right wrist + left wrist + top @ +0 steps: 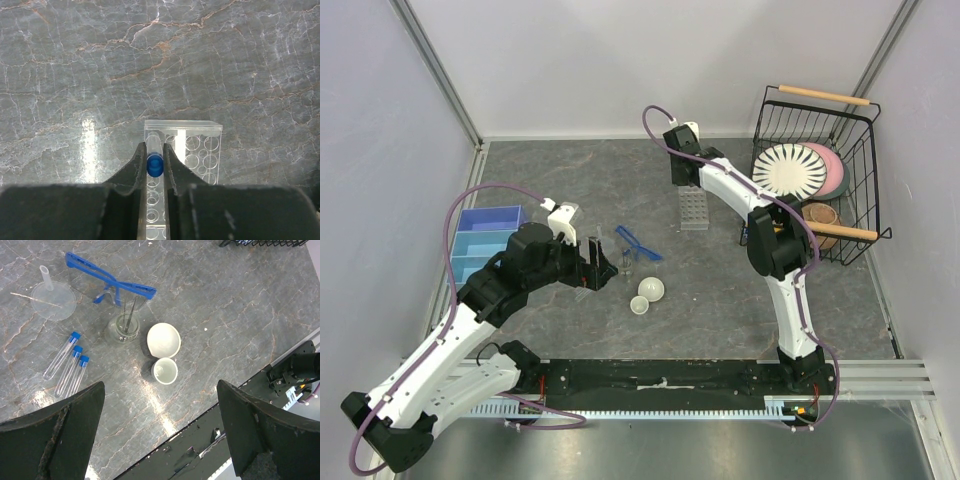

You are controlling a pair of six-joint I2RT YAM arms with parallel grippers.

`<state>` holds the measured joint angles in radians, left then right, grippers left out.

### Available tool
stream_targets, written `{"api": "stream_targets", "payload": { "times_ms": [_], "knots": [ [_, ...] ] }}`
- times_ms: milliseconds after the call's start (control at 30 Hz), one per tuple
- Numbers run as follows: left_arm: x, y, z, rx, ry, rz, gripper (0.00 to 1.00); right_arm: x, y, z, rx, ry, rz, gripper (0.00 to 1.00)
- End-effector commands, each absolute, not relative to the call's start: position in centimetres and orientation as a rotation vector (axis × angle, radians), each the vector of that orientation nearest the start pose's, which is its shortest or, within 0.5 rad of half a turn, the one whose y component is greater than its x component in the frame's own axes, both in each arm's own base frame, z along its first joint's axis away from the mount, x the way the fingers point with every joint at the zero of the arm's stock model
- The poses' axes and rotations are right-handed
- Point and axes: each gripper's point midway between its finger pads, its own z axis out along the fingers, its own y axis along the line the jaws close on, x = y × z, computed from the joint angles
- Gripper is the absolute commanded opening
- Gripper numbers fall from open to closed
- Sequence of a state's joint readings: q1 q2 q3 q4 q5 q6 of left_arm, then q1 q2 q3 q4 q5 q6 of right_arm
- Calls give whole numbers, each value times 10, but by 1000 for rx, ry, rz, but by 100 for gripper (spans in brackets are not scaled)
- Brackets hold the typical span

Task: Organize the chemistry lab equipment

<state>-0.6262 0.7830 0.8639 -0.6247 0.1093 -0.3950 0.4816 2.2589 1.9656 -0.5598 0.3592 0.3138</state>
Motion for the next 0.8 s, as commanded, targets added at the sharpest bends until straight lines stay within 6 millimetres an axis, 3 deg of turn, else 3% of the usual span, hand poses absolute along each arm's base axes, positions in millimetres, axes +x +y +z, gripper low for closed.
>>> {"api": "stream_targets", "payload": {
  "times_ms": [0,133,233,500,600,633,667,700,767],
  "knots": [
    [198,-186,226,349,2125,-725,100,539,220,110,-7,2320,-33,19],
    [198,-186,226,348,2126,-729,100,539,218,106,-3,2327,-40,35],
    [199,-186,226,348,2126,-729,100,541,216,106,3,2326,-40,40],
    [200,-186,225,345,2129,-730,100,545,217,120,6,2306,-31,42],
    [200,-186,224,347,2134,-729,100,536,221,142,-12,2275,-15,43],
    [200,-186,223,347,2135,-727,100,531,226,164,-18,2233,-1,43],
    [201,-186,222,347,2141,-723,100,523,226,167,-39,2231,-17,44],
    [202,-186,221,346,2147,-718,100,517,226,193,-31,2183,-20,44],
    [205,-185,216,331,2168,-699,100,498,236,205,-82,2162,-25,45]
  ]
}}
